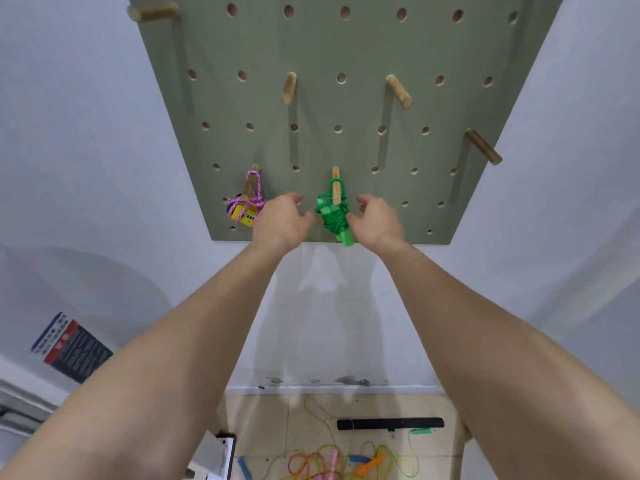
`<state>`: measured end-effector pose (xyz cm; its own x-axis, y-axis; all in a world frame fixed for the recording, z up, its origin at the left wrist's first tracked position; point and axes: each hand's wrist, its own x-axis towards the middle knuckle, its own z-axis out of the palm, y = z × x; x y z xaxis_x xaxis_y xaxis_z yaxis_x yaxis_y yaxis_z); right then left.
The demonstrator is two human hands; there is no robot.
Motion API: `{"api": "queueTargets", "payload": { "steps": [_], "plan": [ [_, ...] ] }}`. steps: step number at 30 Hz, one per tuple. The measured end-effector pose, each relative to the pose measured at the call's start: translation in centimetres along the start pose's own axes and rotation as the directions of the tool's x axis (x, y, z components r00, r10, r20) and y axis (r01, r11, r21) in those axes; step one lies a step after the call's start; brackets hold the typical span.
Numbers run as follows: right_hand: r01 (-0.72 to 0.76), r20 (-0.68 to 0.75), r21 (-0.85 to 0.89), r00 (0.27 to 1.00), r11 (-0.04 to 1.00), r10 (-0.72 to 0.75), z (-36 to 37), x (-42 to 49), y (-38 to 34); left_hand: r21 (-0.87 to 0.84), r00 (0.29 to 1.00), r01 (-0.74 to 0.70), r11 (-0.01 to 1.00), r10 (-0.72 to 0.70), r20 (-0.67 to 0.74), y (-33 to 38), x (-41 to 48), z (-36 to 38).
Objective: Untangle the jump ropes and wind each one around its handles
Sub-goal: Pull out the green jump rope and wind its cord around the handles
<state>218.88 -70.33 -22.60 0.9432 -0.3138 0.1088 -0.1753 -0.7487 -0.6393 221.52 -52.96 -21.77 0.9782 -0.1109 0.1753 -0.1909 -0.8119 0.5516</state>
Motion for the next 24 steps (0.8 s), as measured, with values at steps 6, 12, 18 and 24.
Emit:
{"api": "queueTargets", "payload": {
  "steps": [6,12,18,24],
  "plan": [
    [0.062,0.091,-0.37,0.995,0.927,-0.031,-1.9,-6.2,-1.8,0.369,0.988,-0.14,0.919,0.108,0.106,-2.3,-5.1,-4.4],
    [0.076,0.077,-0.532,0.996,0.844,-0.04,-2.0,-12.8,-4.4,0.477,0.963,-0.265,0.838,0.21,0.166,-4.5,-9.4,-7.7],
    [0.082,0.075,-0.565,0.996,0.821,-0.047,-1.7,-17.3,-6.0,0.483,0.945,-0.322,0.814,0.249,0.211,-5.9,-12.2,-8.6],
    [0.117,0.134,-0.557,0.99,0.823,-0.05,0.0,-18.7,-3.9,0.428,0.955,-0.275,0.861,0.195,0.222,-5.9,-15.0,-6.0]
  ]
}}
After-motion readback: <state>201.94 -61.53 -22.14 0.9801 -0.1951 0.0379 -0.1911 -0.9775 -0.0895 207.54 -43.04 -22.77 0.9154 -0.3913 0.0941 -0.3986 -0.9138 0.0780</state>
